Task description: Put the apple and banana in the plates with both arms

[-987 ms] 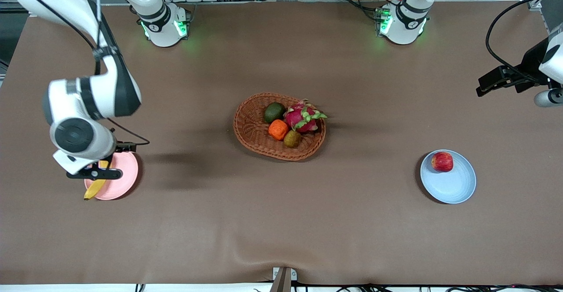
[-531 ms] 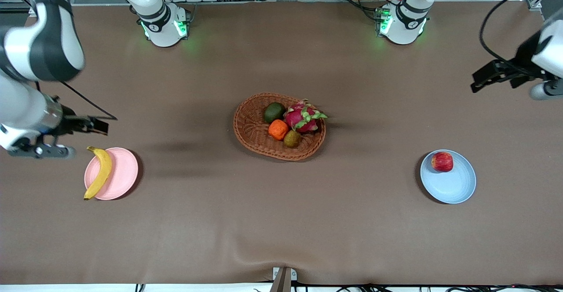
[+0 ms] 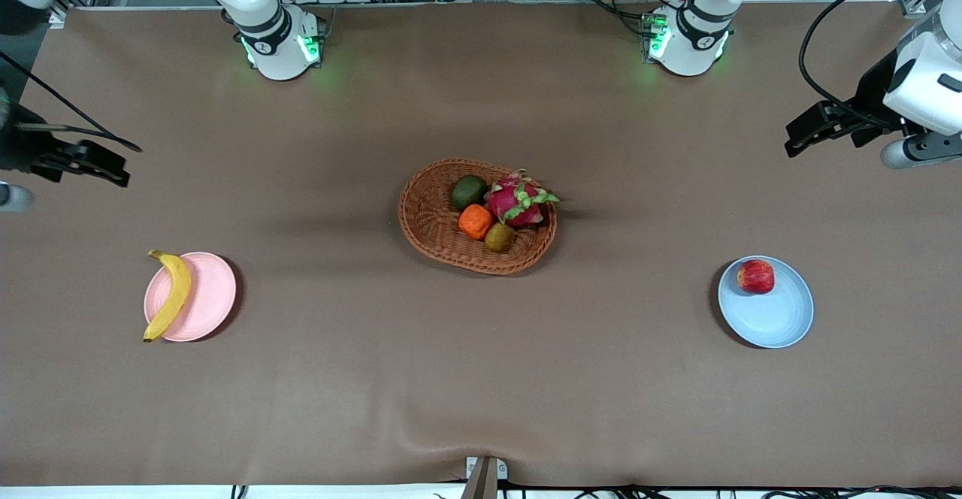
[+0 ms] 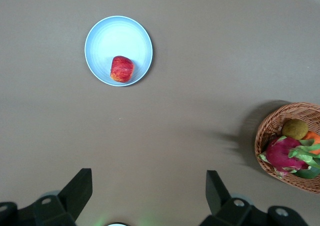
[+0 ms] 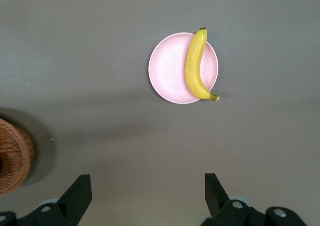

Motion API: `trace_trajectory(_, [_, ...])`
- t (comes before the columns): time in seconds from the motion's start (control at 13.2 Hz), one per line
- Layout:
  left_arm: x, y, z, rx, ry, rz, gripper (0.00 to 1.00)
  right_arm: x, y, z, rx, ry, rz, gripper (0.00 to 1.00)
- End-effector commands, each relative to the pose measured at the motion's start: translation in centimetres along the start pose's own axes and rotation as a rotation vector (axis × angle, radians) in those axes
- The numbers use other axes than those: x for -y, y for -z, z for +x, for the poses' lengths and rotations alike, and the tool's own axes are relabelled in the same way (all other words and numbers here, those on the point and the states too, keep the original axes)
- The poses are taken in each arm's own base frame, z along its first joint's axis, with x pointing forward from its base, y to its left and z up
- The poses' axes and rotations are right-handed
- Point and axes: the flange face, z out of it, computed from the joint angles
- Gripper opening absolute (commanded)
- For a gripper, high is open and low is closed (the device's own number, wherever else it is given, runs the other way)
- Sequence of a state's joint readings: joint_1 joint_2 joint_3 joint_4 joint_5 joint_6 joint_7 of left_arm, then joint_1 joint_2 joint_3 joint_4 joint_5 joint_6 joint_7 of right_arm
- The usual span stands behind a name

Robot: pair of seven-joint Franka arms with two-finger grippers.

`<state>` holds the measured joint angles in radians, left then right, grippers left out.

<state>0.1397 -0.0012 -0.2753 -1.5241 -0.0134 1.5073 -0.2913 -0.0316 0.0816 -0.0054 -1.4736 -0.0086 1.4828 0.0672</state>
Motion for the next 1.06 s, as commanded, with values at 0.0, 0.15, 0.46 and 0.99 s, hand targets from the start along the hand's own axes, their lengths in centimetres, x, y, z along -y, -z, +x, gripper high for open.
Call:
trace_trajectory(0.0, [0.9,1.0,-0.6,-0.013,-0.018,0.025,1.00,-2.1,2.2,-0.5,0.014,-0.025,0.046,1.00])
trace_trajectory(0.15, [1.3,1.2,-0.8,-0.003,-0.008,0.029,1.00,-1.9,3.4,-1.4,0.004,-0.015,0.022,1.00])
trace_trajectory(0.46, [3.3,3.9,-2.3,-0.045,0.025,0.031,1.00,-1.0,4.2,-1.9,-0.044,0.045,-0.019,1.00])
trace_trajectory(0.99, [6.1,3.9,-1.8,-0.036,-0.053,0.021,1.00,0.3,4.2,-2.0,-0.047,0.086,-0.026,1.00])
